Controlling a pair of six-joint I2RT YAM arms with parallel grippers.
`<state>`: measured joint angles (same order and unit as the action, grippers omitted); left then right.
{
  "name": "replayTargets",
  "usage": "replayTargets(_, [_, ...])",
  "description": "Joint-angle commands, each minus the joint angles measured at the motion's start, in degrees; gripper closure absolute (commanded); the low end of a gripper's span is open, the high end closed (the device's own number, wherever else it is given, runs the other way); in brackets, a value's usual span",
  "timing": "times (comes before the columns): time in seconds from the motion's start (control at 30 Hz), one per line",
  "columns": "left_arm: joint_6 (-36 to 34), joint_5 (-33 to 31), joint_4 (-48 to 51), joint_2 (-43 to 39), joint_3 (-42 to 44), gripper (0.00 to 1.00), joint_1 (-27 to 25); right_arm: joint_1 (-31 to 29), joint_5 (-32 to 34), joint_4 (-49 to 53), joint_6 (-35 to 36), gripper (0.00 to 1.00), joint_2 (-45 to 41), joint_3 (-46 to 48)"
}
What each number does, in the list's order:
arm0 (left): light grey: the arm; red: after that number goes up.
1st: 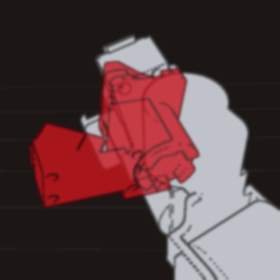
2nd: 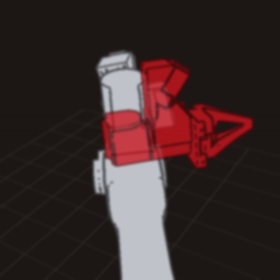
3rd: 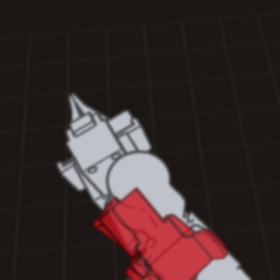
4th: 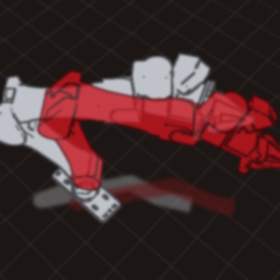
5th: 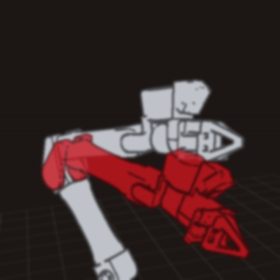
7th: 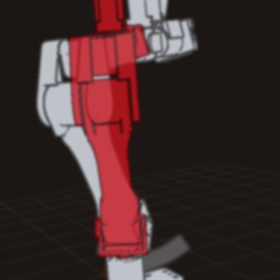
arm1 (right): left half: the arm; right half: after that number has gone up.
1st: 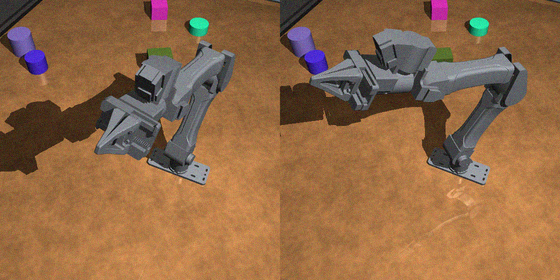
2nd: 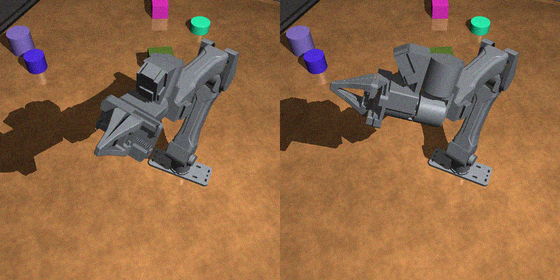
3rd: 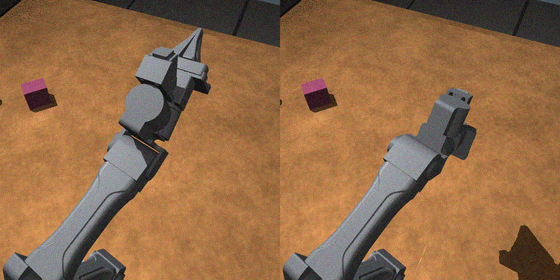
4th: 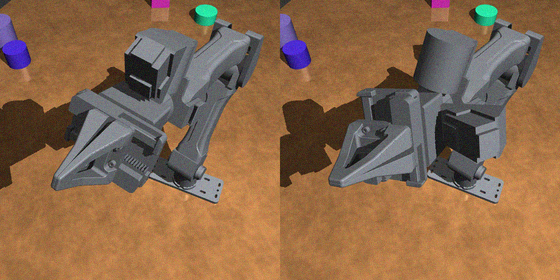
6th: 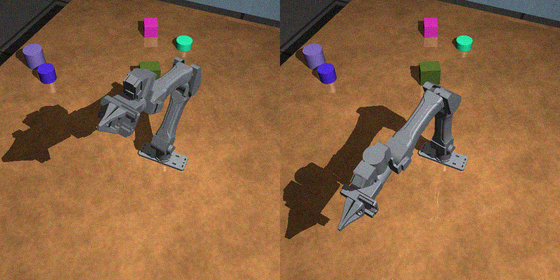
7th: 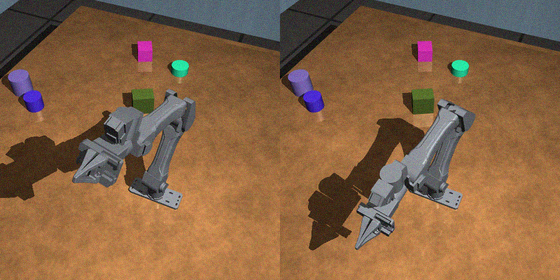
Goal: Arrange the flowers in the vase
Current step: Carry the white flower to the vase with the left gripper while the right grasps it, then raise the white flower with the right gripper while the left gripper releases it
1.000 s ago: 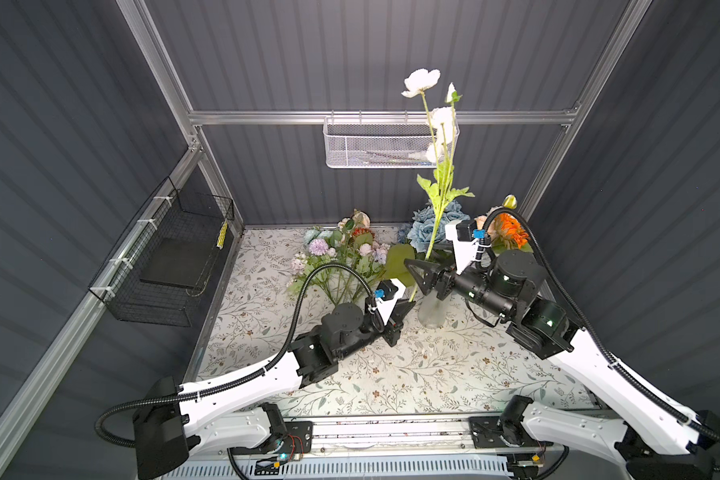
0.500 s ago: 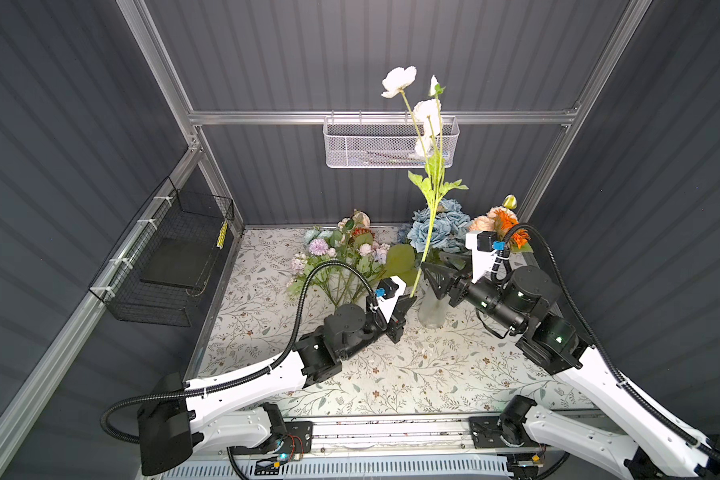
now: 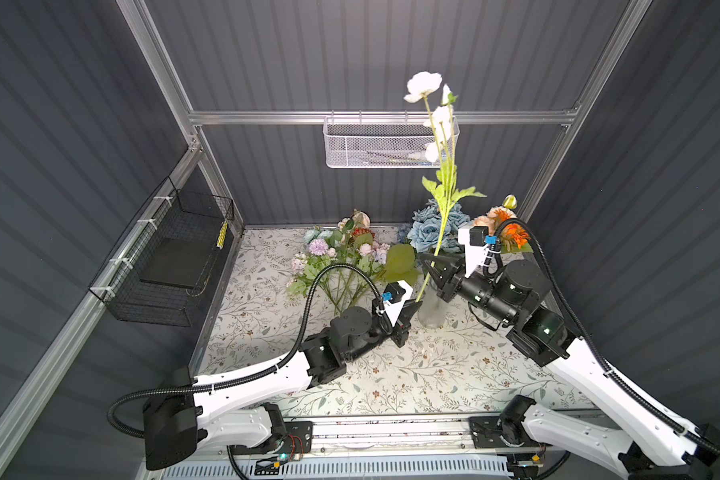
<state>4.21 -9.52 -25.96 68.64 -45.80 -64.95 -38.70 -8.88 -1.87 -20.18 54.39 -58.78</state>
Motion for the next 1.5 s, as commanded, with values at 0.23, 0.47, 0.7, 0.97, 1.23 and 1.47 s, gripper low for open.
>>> replayTargets(0.23, [3.6, -6.5, -3.0, -3.3, 1.4, 0.01, 1.0, 1.3, 1.3, -0.1, 0.7, 1.00, -3.4, 2.4])
replayTargets(0.47, [19.3, 0.5, -4.8, -3.5, 5.7, 0.01, 12.5, 1.4, 7.0, 4.2, 3.5, 1.00, -7.6, 7.2])
replayTargets(0.7, [23.4, -2.0, -3.5, -1.5, 6.8, 0.01, 16.0, 2.9, 14.8, 10.8, 13.9, 1.00, -11.7, 8.5])
replayTargets(0.97, [27.2, -3.1, -1.9, 0.4, 7.0, 0.00, 17.9, 5.3, 18.7, 11.9, 24.9, 1.00, -11.2, 0.7])
replayTargets(1.23, [27.8, -4.4, 0.4, -1.5, 8.0, 0.01, 17.8, 5.4, 21.5, -1.4, 31.5, 1.00, -9.3, -0.6])
replayTargets(1.47, [29.2, -4.0, 1.5, -1.0, 8.4, 0.01, 17.8, 5.4, 20.4, -12.6, 32.9, 1.00, -6.5, 0.7])
